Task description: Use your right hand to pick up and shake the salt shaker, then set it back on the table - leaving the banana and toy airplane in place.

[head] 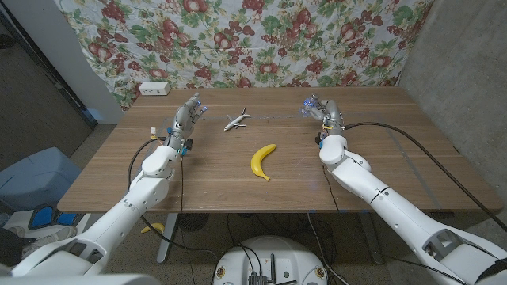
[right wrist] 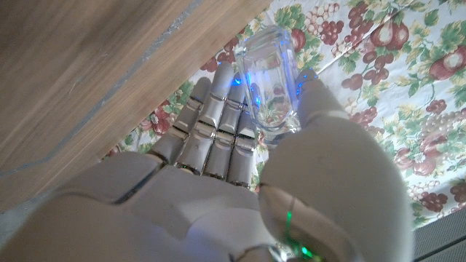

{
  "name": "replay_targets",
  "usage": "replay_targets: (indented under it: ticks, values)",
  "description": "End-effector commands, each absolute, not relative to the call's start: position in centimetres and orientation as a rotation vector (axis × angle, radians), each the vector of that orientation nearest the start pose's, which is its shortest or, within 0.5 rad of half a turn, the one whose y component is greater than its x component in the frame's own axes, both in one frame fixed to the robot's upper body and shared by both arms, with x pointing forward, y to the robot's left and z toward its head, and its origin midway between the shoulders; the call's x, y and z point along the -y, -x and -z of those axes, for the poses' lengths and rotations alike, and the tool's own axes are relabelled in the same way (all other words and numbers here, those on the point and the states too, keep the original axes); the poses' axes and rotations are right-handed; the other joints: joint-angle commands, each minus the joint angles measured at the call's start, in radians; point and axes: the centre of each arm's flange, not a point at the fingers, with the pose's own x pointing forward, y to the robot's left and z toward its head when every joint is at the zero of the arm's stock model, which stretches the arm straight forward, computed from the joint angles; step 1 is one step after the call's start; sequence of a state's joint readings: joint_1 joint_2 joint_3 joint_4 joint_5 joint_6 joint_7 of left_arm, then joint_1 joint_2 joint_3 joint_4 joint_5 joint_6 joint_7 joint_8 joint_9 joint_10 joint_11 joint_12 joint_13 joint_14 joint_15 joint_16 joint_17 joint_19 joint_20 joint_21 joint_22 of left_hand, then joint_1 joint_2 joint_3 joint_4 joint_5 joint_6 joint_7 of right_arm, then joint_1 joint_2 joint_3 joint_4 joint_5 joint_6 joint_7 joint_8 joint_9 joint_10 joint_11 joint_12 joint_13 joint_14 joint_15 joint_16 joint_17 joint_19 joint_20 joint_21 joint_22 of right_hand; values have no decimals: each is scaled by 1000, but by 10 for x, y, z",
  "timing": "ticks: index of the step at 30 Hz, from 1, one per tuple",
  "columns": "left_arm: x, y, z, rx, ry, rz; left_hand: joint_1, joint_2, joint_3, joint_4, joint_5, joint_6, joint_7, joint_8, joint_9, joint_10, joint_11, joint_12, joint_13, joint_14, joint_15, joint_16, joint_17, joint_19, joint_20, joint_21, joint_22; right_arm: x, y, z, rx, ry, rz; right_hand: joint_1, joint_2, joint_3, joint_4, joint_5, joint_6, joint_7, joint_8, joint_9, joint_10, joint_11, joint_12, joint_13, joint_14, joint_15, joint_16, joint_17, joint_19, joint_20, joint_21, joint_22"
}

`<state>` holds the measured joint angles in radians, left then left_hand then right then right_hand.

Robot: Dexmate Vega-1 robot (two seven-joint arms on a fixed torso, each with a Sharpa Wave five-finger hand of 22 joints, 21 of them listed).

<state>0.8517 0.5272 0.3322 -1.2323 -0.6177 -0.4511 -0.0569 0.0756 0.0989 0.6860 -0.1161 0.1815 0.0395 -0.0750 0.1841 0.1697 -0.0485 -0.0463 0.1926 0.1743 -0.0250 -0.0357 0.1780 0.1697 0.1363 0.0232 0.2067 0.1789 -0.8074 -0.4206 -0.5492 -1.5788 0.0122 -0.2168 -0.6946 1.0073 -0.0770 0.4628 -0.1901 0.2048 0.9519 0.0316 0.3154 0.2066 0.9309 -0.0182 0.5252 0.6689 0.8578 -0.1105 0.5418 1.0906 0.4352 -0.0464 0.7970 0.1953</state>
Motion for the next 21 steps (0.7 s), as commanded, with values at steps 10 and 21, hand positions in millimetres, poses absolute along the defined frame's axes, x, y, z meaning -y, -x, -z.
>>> replay_targets:
  ticks: [10,21]
  values:
    - [-328,-644,23,711,5,154,-9,46,5,1,0,2,-1,-3,4,9,-2,0,4,7,-16,2,2,12,-1,0,4,200,-622,16,677,200,582,126,133,32,21,3,104,-93,5,5,132,-124,-6,7,14,-111,-8,6,-6,-51,15,0]
    - [-328,-644,23,709,4,152,-9,45,6,1,1,2,-2,-3,4,9,-2,0,4,7,-14,1,2,13,0,0,4,200,-624,14,673,246,528,124,132,33,22,3,105,-91,3,6,135,-126,-8,7,15,-109,-12,11,-8,-51,21,-1]
